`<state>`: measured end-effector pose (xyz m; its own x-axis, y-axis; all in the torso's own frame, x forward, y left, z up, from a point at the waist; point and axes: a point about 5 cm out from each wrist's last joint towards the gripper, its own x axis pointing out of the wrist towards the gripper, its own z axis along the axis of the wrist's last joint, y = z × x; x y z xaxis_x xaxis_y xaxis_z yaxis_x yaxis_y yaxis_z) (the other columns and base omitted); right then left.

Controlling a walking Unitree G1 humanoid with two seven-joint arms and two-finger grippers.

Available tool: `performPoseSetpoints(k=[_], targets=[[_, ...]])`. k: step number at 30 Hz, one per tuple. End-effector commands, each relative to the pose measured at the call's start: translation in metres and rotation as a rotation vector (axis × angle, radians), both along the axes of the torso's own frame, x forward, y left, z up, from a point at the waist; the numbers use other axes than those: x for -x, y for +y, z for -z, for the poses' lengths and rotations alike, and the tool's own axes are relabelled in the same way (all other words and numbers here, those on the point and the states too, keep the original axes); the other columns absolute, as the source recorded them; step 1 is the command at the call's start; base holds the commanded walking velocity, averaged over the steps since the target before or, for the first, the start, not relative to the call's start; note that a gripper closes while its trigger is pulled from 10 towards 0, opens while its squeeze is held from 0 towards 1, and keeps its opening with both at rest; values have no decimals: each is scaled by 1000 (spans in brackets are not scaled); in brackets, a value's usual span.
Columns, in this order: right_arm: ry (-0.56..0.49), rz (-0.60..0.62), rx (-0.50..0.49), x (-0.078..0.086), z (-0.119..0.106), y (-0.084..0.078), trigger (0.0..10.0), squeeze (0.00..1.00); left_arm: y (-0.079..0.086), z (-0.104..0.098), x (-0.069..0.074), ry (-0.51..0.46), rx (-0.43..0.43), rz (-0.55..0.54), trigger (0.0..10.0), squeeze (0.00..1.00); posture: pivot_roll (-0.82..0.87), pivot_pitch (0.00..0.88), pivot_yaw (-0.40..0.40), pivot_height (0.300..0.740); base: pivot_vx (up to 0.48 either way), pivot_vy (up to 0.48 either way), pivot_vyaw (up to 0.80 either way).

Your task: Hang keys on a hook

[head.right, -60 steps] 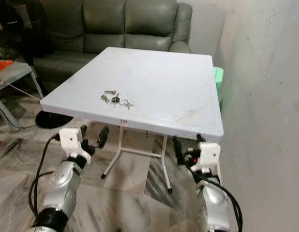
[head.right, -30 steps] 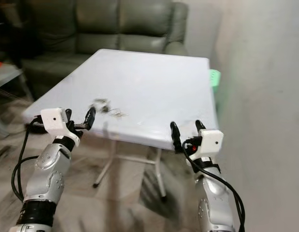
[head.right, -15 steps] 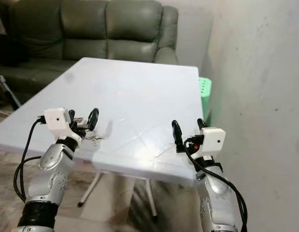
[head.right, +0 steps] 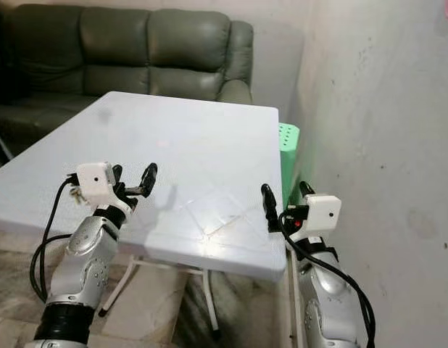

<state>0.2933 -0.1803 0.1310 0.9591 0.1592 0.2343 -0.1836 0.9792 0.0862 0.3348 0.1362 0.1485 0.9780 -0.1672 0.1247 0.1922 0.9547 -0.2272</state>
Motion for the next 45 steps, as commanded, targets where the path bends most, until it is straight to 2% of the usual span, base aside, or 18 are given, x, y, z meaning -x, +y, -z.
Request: performPoseSetpoints(k=[1,45], targets=[[-10,-13,0,0,-3,2,10000,0,4,-1,-1,1,-2,-10,10000,0,17,0,-18,740,0,442,0],[-16,-22,16,-1,-8,-2,10000,0,4,-2,-3,-9,14,-21,10000,0,10,0,-35,740,0,459,0]])
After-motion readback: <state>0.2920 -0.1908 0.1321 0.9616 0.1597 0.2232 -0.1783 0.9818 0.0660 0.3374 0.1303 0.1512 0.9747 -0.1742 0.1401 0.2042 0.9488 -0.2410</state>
